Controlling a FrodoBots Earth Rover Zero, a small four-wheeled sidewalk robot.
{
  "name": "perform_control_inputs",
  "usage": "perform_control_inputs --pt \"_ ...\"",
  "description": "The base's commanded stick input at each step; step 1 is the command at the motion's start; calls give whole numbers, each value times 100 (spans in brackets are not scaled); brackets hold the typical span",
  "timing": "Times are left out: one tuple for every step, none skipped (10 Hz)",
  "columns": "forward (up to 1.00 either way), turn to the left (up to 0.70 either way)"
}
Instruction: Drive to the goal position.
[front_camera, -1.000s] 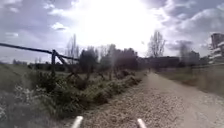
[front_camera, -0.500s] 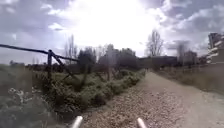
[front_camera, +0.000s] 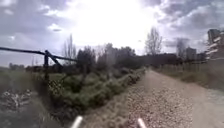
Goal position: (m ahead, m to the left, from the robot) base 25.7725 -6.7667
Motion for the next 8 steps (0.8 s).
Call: perform_control_inputs --pt "19 -39" --pt "28 -57" --pt "41 -63" --pt "50 -50" --pt "49 -49" --pt "49 -49" --pt "49 -41" --pt "49 0"
